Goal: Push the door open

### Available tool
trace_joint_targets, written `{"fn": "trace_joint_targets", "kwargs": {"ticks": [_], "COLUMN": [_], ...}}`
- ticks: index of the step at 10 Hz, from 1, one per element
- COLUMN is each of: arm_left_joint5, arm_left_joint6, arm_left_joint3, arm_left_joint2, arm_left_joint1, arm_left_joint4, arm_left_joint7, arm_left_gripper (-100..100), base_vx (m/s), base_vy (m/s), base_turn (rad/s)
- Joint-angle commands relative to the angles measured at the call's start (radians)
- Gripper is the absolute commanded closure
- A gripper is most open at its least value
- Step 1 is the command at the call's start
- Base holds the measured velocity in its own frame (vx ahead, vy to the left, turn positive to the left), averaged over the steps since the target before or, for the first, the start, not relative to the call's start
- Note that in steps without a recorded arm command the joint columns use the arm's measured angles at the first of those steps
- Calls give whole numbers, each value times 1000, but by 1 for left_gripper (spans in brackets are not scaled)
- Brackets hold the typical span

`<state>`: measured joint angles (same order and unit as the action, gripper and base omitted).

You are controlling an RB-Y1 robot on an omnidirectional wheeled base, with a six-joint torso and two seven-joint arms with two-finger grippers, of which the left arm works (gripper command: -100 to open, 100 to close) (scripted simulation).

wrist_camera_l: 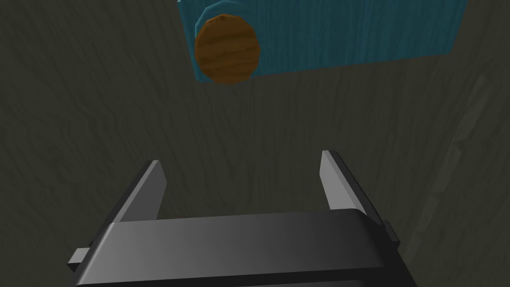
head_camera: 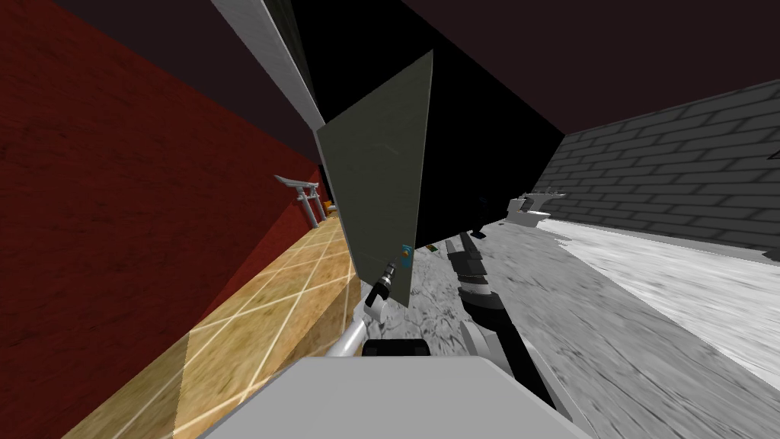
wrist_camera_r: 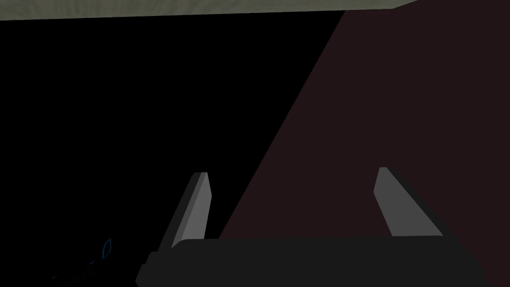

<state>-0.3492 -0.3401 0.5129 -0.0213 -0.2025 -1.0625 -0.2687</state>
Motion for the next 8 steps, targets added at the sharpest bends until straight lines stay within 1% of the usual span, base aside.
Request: {"fn": "trace_joint_targets", "kwargs": {"ticks": [1,2,3,4,5,6,8], "arm_left_joint5": [1,2,3,4,3,3,3], "arm_left_joint6": [3,2,1,0,-7,-7,-7], "arm_left_joint3": [-5,-8,-11,-14,-12,-12,-12], "arm_left_joint2": [-3,7,21,45,34,34,34], "arm_left_joint1": [-1,-4,-6,-8,-16,-16,-16], "arm_left_joint4": [-2,2,5,8,23,23,23], "arm_left_joint7": [-1,-1,-2,-2,1,1,1], "arm_left_gripper": [-100,-100,-100,-100,-100,100,100], "base_vx": [170,171,173,178,79,-10,-26], "base_vy": [-135,-171,-136,-124,-62,7,22], "base_turn": [-22,-27,-13,-24,2,6,-10]}}
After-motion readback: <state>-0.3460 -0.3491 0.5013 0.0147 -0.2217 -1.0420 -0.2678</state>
